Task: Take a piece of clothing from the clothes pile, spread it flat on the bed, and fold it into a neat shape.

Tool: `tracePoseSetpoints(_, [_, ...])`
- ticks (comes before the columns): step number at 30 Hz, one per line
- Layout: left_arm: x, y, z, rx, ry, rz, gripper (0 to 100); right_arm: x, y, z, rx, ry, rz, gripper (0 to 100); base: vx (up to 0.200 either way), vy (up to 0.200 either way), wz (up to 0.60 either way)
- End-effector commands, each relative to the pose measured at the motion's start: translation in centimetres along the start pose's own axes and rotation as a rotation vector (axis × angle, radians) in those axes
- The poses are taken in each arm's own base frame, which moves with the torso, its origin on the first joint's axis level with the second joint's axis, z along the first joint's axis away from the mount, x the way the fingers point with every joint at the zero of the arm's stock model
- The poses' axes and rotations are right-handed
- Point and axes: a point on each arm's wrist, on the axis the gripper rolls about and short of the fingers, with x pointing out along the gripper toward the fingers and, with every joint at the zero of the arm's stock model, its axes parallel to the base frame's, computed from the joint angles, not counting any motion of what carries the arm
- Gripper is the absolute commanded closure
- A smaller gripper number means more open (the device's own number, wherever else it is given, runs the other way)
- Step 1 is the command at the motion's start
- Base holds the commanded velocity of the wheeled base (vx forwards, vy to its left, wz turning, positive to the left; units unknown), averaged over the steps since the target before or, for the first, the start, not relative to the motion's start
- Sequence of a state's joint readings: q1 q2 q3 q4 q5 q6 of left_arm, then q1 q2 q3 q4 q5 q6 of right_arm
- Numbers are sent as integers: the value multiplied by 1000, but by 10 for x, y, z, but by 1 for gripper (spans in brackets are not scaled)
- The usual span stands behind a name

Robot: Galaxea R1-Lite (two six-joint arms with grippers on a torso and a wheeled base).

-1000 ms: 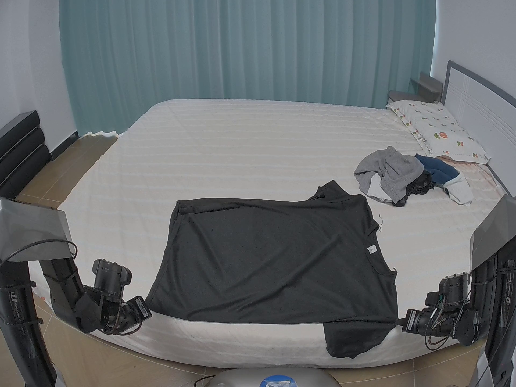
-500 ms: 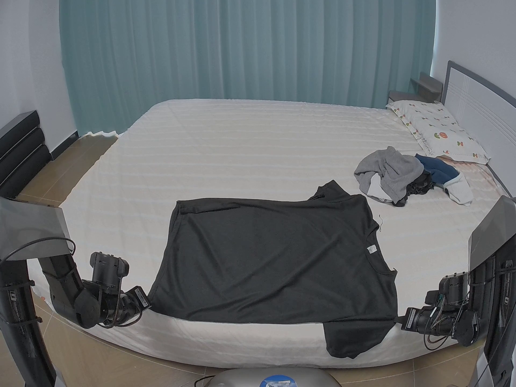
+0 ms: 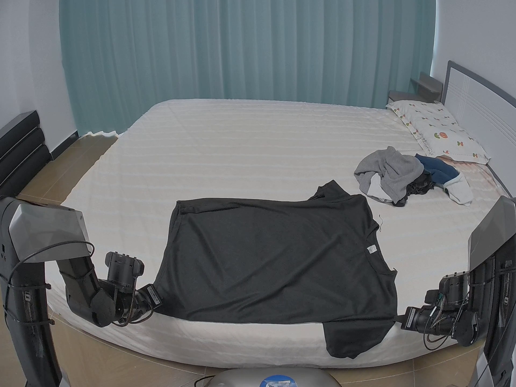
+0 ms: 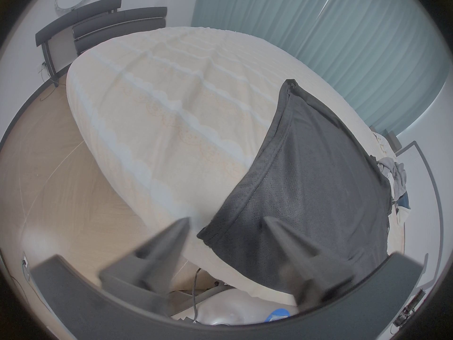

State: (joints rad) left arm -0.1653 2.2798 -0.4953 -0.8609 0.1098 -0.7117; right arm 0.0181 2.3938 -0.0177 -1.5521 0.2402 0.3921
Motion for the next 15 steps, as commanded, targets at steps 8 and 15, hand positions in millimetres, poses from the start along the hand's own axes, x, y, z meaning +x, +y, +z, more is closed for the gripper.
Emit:
tracePoseSetpoints(8, [-1, 20, -2, -31, 4, 88, 100, -2, -1, -3, 4, 14, -3, 100, 0, 0, 0])
tracePoseSetpoints(15, [-9, 28, -8, -34, 24, 114, 100, -3, 0, -3, 5, 13, -3, 100, 0, 0, 0])
